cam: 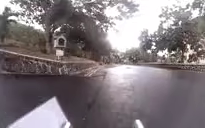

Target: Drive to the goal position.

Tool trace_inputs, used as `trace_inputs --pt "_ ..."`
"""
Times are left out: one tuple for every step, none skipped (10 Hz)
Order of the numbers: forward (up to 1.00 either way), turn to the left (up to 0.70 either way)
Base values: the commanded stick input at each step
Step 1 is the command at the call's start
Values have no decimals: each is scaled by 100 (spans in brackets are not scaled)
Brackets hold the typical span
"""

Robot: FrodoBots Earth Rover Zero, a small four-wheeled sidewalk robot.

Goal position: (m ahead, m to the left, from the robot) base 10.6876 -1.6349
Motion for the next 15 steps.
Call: trace_inputs --pt "100 0" --pt "100 0" --pt "100 0" --pt "100 0" --pt "100 0" --pt "100 0" --pt "100 0" --pt "100 -1" --pt "100 -7" --pt "100 -22" --pt "100 -37" --pt "100 -40" --pt "100 -40" --pt "100 -40" --pt "100 -40"
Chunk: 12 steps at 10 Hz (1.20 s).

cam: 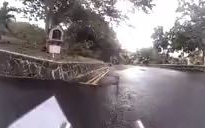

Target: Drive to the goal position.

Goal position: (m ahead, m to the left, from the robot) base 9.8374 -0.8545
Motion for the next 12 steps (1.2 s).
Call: trace_inputs --pt "100 -40" --pt "100 -40" --pt "100 -40" --pt "100 -40" --pt "100 -40" --pt "100 -40" --pt "100 -40" --pt "100 -40" --pt "100 -36" --pt "100 -5" --pt "100 0" --pt "100 0"
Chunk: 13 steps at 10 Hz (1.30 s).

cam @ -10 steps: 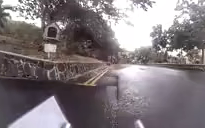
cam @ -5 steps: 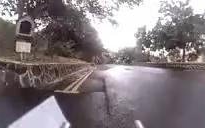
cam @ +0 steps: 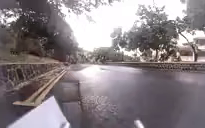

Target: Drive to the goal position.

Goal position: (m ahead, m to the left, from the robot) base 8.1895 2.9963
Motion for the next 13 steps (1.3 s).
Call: trace_inputs --pt "100 0" --pt "100 0" --pt "100 0" --pt "100 0" --pt "100 0" --pt "100 0" --pt "100 0" --pt "100 0" --pt "100 0" --pt "100 0" --pt "100 0" --pt "100 0" --pt "100 0"
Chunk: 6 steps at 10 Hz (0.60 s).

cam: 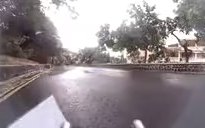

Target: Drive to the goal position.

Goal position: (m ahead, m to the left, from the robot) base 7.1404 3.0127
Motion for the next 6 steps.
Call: trace_inputs --pt "100 0" --pt "100 0" --pt "100 0" --pt "100 0" --pt "100 0" --pt "100 0"
